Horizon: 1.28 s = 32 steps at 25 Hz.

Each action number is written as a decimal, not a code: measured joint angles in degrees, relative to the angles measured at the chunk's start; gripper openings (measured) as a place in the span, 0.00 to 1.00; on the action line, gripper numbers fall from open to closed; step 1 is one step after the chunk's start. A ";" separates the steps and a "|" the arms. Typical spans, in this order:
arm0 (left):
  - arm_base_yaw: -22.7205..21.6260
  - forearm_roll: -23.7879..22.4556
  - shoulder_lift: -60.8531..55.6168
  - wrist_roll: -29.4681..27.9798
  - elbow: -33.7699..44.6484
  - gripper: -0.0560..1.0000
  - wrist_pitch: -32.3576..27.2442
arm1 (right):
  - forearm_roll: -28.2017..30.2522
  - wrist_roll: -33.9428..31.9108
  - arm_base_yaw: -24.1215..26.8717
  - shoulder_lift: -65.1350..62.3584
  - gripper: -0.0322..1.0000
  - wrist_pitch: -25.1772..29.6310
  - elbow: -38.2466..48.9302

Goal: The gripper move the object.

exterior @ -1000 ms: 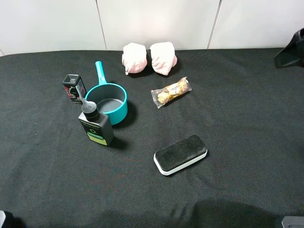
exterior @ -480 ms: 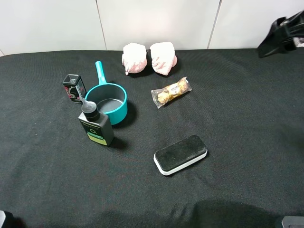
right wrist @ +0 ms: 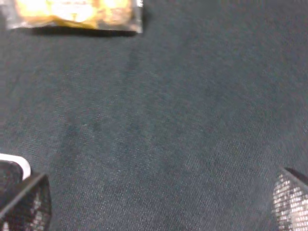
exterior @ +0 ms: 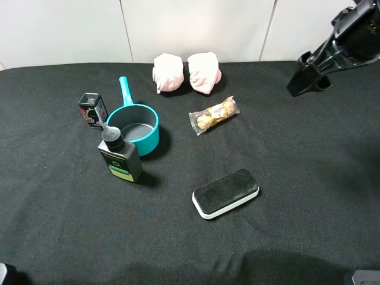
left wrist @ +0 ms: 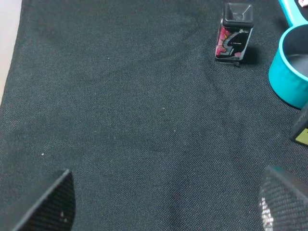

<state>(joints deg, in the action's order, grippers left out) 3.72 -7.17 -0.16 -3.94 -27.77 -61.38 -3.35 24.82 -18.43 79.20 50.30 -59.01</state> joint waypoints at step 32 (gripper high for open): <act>0.00 -2.61 0.00 0.00 0.00 0.77 0.00 | 10.24 6.56 -26.98 0.00 0.70 8.94 -0.11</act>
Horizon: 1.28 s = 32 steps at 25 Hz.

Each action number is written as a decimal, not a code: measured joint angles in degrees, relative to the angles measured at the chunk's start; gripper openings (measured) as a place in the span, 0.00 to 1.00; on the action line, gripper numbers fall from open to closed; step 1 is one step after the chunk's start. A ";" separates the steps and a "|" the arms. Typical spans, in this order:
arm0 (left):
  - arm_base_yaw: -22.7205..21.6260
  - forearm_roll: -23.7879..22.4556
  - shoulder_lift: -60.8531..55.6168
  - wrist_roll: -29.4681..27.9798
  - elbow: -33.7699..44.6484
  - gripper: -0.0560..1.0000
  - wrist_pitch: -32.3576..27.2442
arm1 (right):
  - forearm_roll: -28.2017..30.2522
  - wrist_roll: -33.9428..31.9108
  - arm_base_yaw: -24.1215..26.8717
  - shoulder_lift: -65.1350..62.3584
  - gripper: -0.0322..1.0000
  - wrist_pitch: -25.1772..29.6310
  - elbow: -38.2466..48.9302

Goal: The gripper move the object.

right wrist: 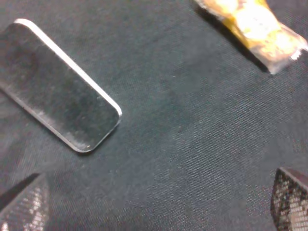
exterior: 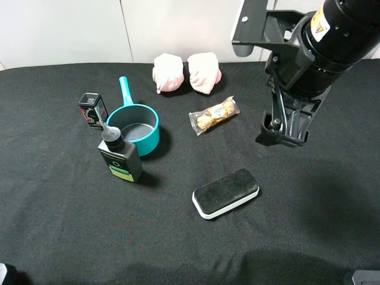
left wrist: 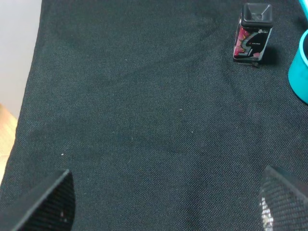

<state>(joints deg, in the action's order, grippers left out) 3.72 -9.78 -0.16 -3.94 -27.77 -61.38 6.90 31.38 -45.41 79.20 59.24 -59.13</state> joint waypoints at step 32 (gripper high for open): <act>0.00 -0.02 0.00 0.00 0.00 0.77 0.00 | -7.83 17.63 -1.81 0.00 0.70 -2.20 5.44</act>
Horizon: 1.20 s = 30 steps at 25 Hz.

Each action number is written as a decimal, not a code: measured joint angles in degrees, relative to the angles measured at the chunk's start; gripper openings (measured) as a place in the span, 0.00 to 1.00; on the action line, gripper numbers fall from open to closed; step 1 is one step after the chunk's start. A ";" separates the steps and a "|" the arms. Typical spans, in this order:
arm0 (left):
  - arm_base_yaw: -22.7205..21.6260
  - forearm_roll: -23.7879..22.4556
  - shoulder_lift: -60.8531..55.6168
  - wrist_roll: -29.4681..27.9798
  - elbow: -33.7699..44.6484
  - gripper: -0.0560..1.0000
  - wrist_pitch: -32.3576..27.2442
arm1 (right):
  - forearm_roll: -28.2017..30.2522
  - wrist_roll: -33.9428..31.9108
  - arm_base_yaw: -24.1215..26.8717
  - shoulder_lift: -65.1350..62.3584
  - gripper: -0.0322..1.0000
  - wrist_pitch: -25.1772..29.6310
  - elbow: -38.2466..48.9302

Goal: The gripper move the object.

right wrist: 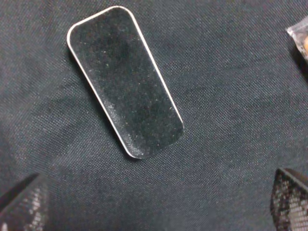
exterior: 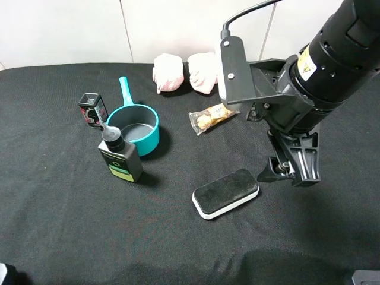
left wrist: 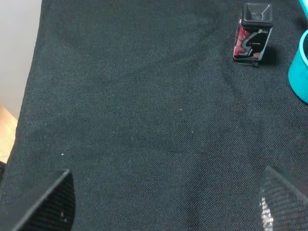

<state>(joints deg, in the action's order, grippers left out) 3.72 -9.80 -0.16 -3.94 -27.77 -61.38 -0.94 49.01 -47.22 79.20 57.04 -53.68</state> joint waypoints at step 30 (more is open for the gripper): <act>0.00 0.00 0.00 0.00 0.00 0.77 0.00 | 4.01 2.77 -4.47 11.56 0.70 -7.60 3.39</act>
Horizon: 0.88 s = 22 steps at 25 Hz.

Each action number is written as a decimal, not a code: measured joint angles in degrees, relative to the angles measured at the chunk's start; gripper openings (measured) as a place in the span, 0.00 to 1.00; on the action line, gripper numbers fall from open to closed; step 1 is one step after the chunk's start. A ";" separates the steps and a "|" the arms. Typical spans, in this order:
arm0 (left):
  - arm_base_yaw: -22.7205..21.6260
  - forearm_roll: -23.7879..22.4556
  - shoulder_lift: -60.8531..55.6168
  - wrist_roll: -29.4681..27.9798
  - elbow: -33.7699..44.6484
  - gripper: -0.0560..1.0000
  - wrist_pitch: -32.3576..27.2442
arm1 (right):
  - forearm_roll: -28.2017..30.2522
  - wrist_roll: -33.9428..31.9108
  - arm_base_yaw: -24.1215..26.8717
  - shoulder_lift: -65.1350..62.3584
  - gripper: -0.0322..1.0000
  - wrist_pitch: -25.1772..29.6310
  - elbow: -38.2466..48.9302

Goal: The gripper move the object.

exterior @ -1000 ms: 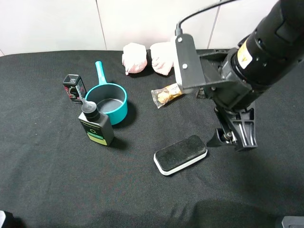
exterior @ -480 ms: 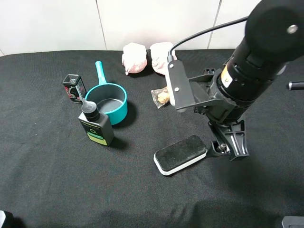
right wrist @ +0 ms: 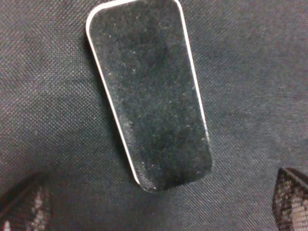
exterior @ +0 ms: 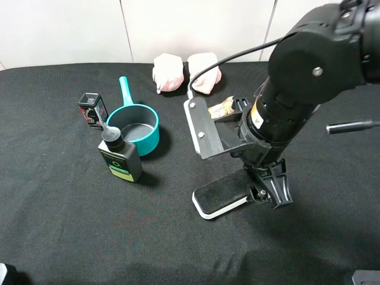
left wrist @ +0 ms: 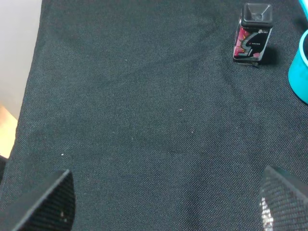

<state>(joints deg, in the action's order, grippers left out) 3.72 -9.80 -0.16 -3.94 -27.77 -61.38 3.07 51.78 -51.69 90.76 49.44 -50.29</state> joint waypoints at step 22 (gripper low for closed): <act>0.00 0.00 0.00 0.00 0.00 0.77 0.00 | -1.75 4.36 0.00 7.05 0.70 -2.78 0.00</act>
<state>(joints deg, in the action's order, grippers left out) 3.72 -9.80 -0.16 -3.94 -27.77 -61.38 1.32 56.14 -51.69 97.81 46.66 -50.29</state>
